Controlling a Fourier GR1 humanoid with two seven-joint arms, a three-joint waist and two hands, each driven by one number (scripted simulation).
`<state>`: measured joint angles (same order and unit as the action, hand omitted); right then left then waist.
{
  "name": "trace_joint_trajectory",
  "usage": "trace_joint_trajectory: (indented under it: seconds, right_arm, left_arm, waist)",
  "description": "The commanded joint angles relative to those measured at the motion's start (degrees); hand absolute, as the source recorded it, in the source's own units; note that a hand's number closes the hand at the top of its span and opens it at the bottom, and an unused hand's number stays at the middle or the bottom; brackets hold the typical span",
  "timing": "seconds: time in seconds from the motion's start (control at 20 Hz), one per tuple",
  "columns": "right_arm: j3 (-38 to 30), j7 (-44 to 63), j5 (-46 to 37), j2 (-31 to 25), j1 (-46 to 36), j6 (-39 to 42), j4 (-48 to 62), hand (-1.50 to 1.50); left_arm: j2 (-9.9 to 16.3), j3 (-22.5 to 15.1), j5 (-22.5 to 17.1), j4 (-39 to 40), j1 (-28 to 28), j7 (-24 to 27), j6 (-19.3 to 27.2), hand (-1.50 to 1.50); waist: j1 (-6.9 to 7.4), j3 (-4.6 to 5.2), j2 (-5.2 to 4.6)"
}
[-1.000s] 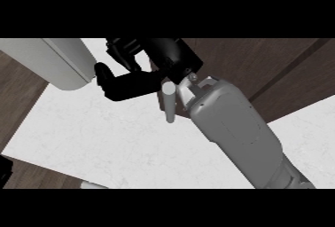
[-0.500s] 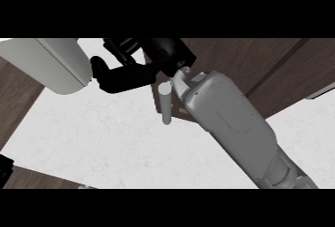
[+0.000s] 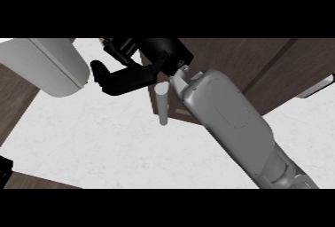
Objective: Pick up the wine, place it into the cabinet and close the cabinet
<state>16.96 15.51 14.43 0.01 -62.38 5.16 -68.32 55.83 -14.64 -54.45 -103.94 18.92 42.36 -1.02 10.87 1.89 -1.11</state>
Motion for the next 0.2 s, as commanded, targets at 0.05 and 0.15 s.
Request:
trace_joint_trajectory:
  seconds: [0.05, 0.15]
  right_arm:
    - [-6.43, -2.69, -0.99, -6.68, 2.72, -1.57, 10.12, 1.50]
    - [-6.71, -3.39, -0.71, -7.08, 2.21, -0.88, 10.84, 1.50]
  left_arm:
    - [-0.55, -0.38, 0.55, 0.64, 0.33, 0.38, 0.07, 1.50]
    - [-0.42, -0.08, 0.60, 0.16, 0.62, 0.50, 0.41, 1.50]
  waist:
    - [-2.75, -1.55, -4.14]
    - [-2.37, -1.64, -3.74]
